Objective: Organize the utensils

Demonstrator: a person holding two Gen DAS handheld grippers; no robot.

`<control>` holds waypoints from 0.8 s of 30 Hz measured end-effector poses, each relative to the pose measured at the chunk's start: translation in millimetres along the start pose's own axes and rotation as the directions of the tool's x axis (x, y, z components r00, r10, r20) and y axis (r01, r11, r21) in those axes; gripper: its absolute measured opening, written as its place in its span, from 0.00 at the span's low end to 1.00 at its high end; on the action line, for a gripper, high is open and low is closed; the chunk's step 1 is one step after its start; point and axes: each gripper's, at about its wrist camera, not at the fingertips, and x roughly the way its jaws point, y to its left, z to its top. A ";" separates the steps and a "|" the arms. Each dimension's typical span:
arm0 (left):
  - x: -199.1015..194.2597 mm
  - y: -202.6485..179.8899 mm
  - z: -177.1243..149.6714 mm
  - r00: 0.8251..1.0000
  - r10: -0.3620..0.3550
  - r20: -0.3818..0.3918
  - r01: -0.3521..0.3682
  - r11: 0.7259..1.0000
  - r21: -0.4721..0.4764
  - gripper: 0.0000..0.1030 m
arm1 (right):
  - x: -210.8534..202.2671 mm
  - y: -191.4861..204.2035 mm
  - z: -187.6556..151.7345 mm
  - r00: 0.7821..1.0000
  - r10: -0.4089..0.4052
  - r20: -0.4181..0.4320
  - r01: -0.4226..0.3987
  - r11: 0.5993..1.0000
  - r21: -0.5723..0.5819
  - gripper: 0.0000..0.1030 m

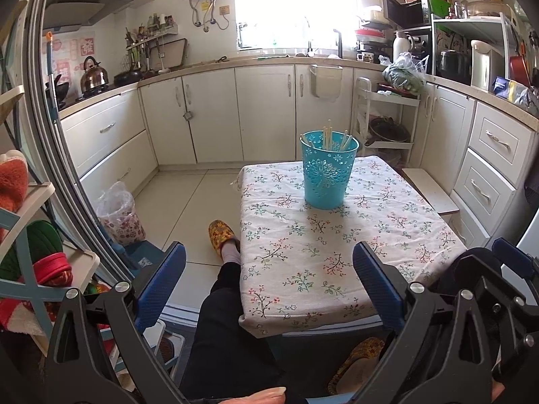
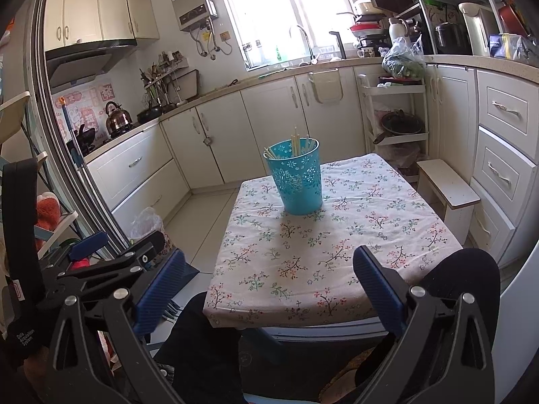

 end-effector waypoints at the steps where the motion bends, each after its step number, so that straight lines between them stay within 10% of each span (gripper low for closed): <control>1: -0.9 0.0 0.1 1.000 -0.002 0.003 0.002 1.000 0.001 0.93 | -0.9 0.0 0.3 1.000 -0.001 0.002 0.001 1.000 -0.001 0.93; 24: -4.8 -2.3 2.5 0.999 0.034 0.015 -0.034 0.999 0.018 0.93 | -7.2 3.1 2.2 0.999 -0.012 0.040 0.013 1.000 -0.019 0.93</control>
